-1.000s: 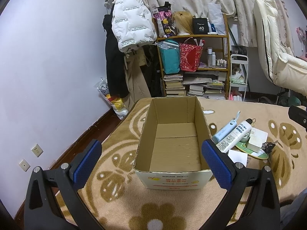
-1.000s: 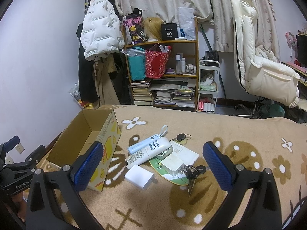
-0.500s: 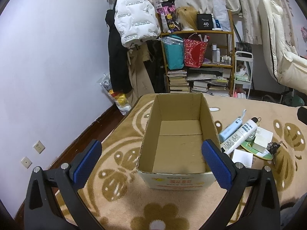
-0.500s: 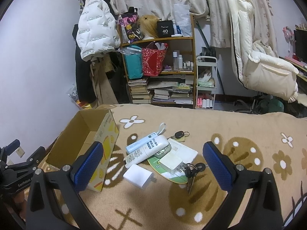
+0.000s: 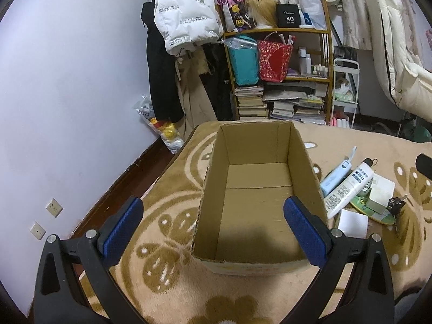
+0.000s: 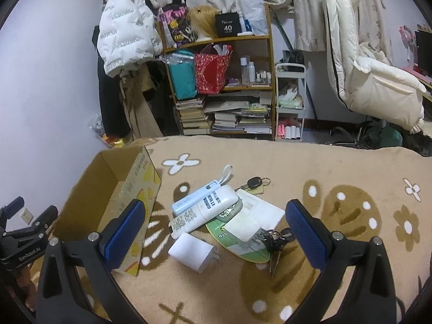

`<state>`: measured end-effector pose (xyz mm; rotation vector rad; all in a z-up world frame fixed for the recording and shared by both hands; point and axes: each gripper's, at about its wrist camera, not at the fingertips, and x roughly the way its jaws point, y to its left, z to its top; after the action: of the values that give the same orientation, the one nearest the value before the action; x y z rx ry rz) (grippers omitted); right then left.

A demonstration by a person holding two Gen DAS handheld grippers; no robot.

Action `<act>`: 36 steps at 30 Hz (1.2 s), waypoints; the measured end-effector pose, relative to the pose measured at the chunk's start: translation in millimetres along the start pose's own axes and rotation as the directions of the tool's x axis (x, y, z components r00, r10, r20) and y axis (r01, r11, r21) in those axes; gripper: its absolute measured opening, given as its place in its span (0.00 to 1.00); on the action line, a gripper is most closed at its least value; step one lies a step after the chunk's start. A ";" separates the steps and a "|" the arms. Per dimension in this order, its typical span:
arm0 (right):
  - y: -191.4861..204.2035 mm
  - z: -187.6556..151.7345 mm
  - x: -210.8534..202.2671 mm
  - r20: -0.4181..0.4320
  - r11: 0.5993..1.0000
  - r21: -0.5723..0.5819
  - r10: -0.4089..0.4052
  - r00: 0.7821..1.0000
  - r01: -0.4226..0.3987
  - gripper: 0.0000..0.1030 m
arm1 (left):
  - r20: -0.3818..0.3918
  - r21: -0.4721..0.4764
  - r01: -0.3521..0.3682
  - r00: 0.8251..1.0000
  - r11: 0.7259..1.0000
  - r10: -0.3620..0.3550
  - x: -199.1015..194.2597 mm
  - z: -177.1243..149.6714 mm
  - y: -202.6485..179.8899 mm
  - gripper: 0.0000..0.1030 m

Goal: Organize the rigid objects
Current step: 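Grasp the cardboard box wall with left gripper while right gripper reaches for white charger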

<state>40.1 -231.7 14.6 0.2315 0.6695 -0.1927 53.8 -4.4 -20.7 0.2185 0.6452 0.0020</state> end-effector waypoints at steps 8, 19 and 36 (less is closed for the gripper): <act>7.9 -0.1 34.8 -0.046 0.999 -0.034 -0.004 0.999 0.002 1.00 | -0.080 -0.031 0.012 0.997 0.999 -0.014 36.9 9.6 11.4 1.00; 27.5 -14.5 76.5 -0.143 0.996 -0.087 0.003 0.990 -0.015 1.00 | -0.199 -0.026 0.006 0.980 1.000 -0.011 87.6 3.2 11.3 1.00; 40.6 -42.0 133.3 -0.304 0.991 -0.102 0.048 0.952 -0.082 1.00 | -0.311 -0.003 -0.036 0.950 0.999 0.034 122.6 -4.6 9.9 0.91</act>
<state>127.8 -195.0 -95.5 0.1746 0.9716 -0.0547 149.7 14.7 -95.4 0.2231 0.9558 0.0749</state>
